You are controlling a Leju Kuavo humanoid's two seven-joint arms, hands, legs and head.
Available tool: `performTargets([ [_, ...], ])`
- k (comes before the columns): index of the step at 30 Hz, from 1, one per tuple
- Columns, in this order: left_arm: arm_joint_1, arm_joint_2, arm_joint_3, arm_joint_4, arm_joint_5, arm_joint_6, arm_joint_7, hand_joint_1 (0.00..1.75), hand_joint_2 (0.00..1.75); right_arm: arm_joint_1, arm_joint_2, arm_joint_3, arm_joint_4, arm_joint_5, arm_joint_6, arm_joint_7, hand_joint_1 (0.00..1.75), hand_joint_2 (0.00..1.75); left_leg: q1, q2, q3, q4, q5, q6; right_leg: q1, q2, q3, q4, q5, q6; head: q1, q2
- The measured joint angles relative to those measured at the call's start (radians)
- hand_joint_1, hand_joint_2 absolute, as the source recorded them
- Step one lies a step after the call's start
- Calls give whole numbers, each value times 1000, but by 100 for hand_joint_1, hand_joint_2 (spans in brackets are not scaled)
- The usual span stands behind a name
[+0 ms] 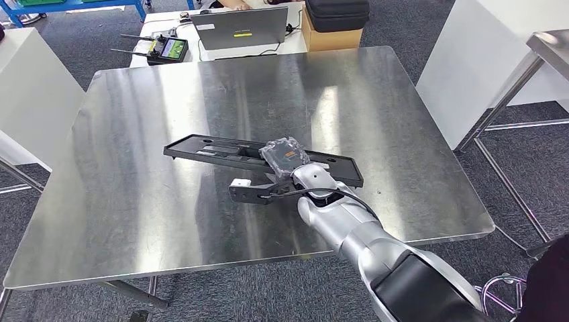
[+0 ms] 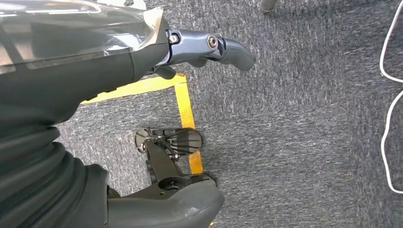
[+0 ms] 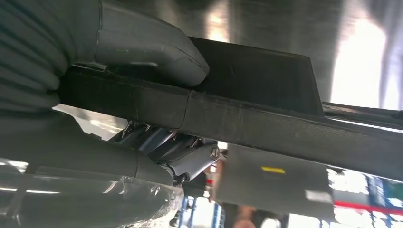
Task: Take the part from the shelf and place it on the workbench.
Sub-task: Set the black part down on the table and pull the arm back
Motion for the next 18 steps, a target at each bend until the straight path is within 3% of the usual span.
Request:
performTargets([
  [6,-2,0,-2,0,0,-2,0,0,175,-12,0,2,53,12,4,24,175,175,-1,0,0,1,1,-9,-1,0,1,0,0,0,0,0],
  [13,-3,0,-4,0,-4,-1,-7,0,175,-36,-10,-5,103,32,30,167,175,175,-6,0,0,2,1,-8,-6,-1,1,0,0,0,0,0],
  [17,-2,0,-5,0,-10,1,-4,0,175,-54,-26,-28,120,31,29,210,0,0,-8,0,0,2,0,-8,-8,0,1,0,0,0,0,0],
  [18,-2,0,-5,0,-13,2,0,0,175,-57,-29,-34,123,30,29,214,0,0,-8,0,0,2,0,-8,-8,0,2,0,1,1,0,0],
])
